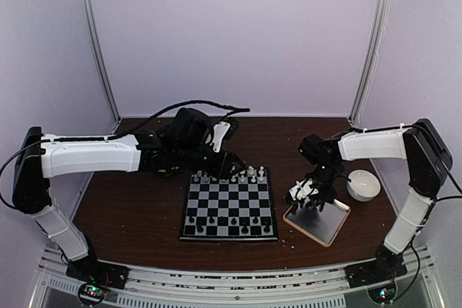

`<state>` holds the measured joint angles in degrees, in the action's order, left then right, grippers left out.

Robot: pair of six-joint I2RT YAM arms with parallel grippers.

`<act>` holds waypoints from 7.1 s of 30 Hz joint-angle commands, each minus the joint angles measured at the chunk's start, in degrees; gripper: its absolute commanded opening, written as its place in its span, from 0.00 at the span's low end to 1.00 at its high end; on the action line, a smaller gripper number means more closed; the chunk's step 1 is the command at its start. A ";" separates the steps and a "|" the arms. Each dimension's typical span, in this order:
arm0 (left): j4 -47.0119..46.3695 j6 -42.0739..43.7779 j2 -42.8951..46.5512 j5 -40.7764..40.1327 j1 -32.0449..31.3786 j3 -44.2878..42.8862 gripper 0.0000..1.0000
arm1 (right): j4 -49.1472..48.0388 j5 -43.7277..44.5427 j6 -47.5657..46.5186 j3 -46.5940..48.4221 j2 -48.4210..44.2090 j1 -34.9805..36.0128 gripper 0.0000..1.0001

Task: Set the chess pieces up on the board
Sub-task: Pick up the rook from the storage box, then pass from the right arm to the left, then place the rook at h8.

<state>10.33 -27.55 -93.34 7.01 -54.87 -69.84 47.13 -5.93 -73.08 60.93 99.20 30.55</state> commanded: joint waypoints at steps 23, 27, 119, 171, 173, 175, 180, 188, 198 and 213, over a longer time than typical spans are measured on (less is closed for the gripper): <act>-2.84 0.13 -1.29 1.46 -0.50 -1.01 0.37 | 9.85 -14.19 13.59 6.91 -6.23 -0.19 0.14; -5.56 0.27 -1.15 3.12 -0.50 -0.27 0.37 | 13.43 -26.08 20.70 11.70 -7.07 -0.32 0.13; -24.87 -7.56 -11.43 21.59 -1.64 -5.21 0.06 | 6.91 -53.73 38.79 15.53 -7.89 0.57 0.15; 16.50 -6.17 25.54 -13.20 -3.85 26.89 0.04 | -4.59 -41.31 47.20 8.81 -15.79 -8.25 0.99; 15.97 -6.91 24.85 -13.20 -4.33 28.10 0.04 | -4.58 -41.19 47.00 8.46 -15.72 -8.22 1.00; 15.00 -7.53 23.74 -13.04 -4.95 28.79 0.04 | -4.43 -40.94 46.73 8.33 -15.76 -8.24 0.99; 12.69 -8.19 21.04 -12.80 -5.52 29.91 0.05 | -4.11 -40.69 46.37 8.33 -15.79 -8.22 1.00; 4.35 -11.19 18.01 -10.74 -5.57 33.50 0.05 | -3.55 -40.82 45.97 8.33 -15.53 -8.22 0.99; 2.67 -11.54 17.30 -11.59 -5.52 34.45 0.05 | -3.18 -41.02 45.63 8.38 -15.03 -8.22 0.99; 3.38 -10.42 15.02 -11.83 -5.55 33.27 0.07 | -2.25 -41.26 44.71 8.68 -14.32 -8.22 1.00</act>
<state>15.03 -38.50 -77.58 -4.29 -60.12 -35.77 43.97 -47.48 -27.35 69.71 84.05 22.48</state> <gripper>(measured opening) 0.076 0.995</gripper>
